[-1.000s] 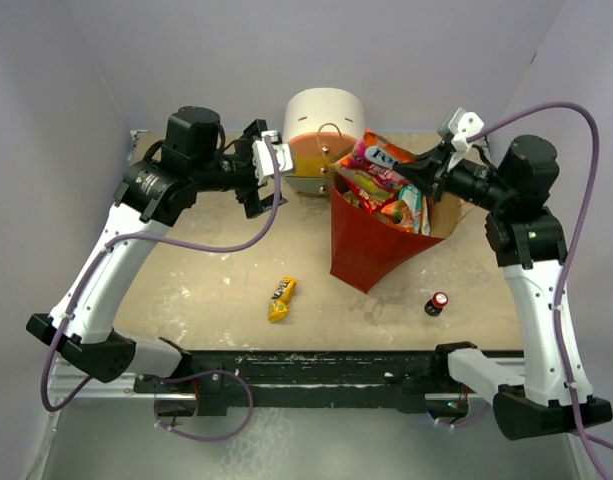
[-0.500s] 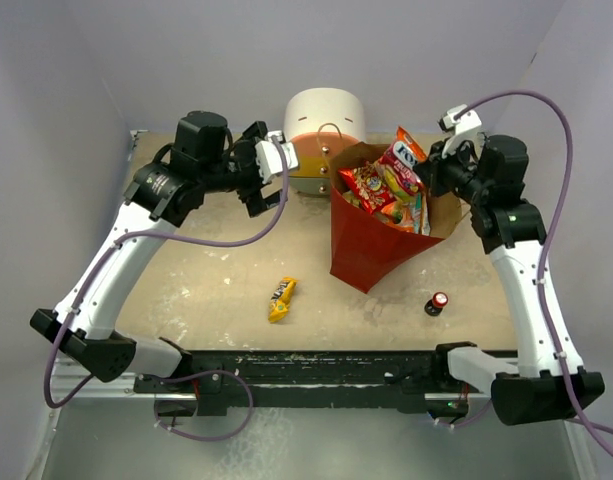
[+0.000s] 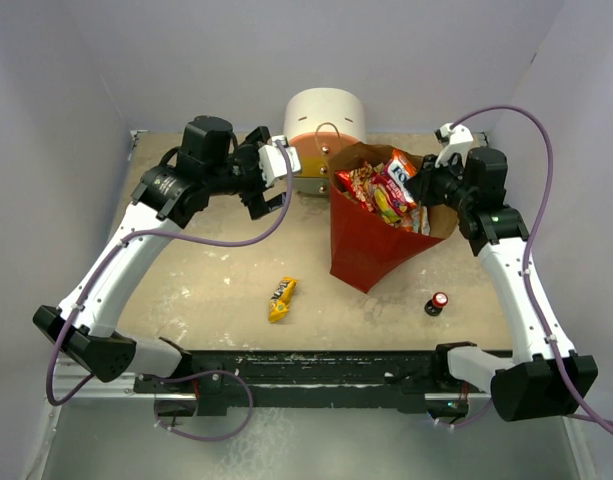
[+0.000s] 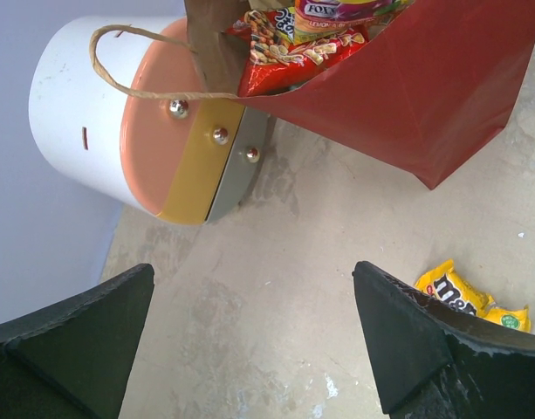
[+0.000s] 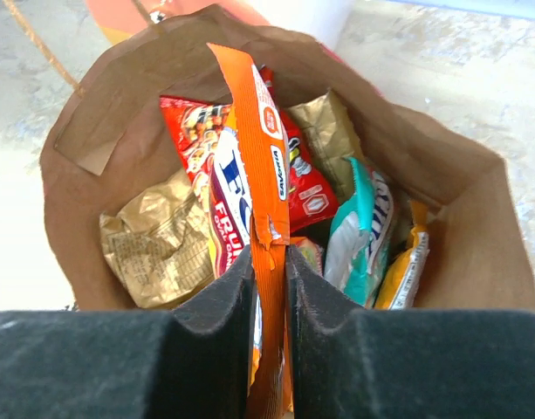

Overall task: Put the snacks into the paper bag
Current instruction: Place the snack in the paper bag.

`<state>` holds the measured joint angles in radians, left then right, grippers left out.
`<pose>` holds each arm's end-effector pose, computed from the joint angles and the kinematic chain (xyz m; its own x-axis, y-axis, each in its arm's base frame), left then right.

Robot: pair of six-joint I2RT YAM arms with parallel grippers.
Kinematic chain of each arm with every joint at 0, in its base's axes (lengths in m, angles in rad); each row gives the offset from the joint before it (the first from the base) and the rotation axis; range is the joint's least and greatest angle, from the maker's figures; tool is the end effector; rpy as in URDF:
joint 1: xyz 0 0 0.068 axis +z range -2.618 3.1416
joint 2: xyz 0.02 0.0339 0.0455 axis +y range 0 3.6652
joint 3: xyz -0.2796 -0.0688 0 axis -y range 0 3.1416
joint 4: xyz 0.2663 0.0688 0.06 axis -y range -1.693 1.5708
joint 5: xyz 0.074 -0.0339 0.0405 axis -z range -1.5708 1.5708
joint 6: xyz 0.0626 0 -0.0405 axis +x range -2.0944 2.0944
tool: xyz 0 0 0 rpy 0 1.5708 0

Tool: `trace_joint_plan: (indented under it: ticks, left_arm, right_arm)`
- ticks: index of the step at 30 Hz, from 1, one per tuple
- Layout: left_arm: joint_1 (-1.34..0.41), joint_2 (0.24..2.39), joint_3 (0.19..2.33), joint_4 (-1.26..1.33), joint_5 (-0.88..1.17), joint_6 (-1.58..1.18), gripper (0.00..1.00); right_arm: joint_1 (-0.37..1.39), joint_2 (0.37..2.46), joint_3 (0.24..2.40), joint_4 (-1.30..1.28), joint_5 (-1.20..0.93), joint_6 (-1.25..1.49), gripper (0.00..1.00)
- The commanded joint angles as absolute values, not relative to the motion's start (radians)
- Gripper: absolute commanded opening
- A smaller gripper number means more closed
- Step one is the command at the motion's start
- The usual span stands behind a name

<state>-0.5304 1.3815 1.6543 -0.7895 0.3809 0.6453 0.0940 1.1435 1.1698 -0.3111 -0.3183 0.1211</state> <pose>0.2665 -0.1832 0.4524 0.1097 0.5829 -0.8051 0.8542 0.3588 0.3762 0.2937 0.0474 0.3974 -0.3246 0.0846 -0.9421 -0.3515 0.9139 0.2032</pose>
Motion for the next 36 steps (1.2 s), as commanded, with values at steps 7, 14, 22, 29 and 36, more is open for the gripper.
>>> trace_joint_plan:
  ticks: [7, 14, 22, 29, 36]
  left_arm:
    - [-0.526, 1.363, 1.641, -0.742, 0.385, 0.63, 0.99]
    - [-0.526, 1.358, 1.626, -0.741, 0.389, 0.633, 0.99]
    - [-0.526, 1.354, 1.625, -0.743, 0.39, 0.637, 0.99]
    - [-0.528, 1.36, 1.62, -0.741, 0.392, 0.638, 0.99]
    - [-0.528, 1.367, 1.617, -0.741, 0.39, 0.641, 0.99]
  right_arm:
    - [0.094, 1.15, 1.211, -0.25, -0.203, 0.05, 0.45]
    - [0.094, 1.21, 1.285, -0.287, -0.142, -0.05, 0.55]
    - [0.104, 1.265, 1.293, -0.308, -0.144, -0.139, 0.15]
    - [0.145, 1.276, 1.309, -0.356, -0.092, -0.201, 0.0]
    - [0.146, 1.261, 1.439, -0.437, 0.017, -0.211, 0.0]
